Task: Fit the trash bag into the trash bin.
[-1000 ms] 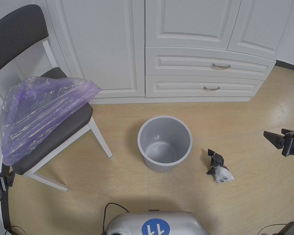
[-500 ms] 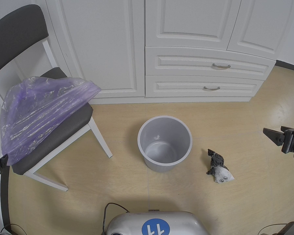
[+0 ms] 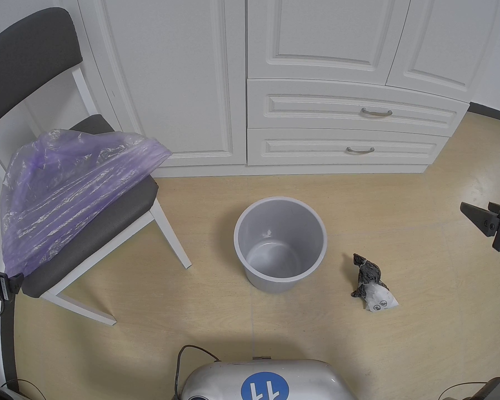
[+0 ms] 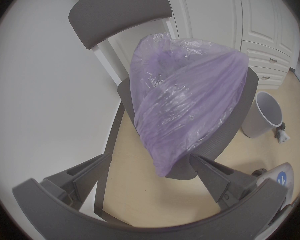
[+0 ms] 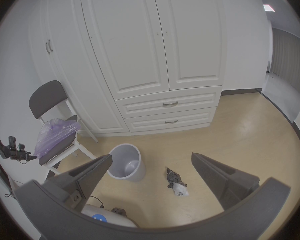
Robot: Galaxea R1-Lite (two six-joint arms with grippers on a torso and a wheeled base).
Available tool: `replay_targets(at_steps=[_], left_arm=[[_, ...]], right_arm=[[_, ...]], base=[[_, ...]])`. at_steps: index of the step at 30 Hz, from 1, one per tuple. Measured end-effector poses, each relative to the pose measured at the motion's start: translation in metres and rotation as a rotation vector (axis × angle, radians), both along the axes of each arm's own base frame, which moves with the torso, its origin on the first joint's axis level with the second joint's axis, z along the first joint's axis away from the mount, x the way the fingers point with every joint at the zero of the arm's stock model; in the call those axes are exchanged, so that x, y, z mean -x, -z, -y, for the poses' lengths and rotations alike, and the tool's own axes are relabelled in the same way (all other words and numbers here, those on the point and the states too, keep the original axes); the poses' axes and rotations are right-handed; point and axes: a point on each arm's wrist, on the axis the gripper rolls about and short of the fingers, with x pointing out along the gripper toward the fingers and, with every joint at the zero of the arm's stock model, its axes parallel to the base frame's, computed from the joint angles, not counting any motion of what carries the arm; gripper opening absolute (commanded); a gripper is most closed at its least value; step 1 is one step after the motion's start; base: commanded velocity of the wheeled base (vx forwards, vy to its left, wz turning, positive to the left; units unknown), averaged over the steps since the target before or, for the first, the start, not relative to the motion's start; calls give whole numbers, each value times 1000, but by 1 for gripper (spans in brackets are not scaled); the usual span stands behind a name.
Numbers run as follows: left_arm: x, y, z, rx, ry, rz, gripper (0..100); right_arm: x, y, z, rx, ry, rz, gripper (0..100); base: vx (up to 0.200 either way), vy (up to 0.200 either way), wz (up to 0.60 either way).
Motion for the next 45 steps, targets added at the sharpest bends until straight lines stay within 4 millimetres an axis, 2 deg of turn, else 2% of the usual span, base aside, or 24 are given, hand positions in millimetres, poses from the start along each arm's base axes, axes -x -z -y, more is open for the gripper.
replay_targets(at_steps=[9,17,23,29,34,45], left_arm=[[-2,3,-5,28,-21,0,100],[-28,-5,-28,86,-71,97,100],[-44,-2,-39,120,-94,178,100],[-48,5,-37,196,-120,251,100],[-49,5,-35,175,-106,323,100],[-68,2,-35,164,-63,524,100]], right_arm=[[3,-2,0,-2,-2,13,100],[4,-2,1,-3,-1,16,100],[5,-1,1,-3,-2,18,100],[7,-2,1,-4,-2,25,100],[9,-3,1,-4,-4,32,100],[11,-3,0,-8,-28,34,100]], base=[[0,0,0],[0,0,0],[0,0,0],[0,0,0],[0,0,0],[0,0,0]])
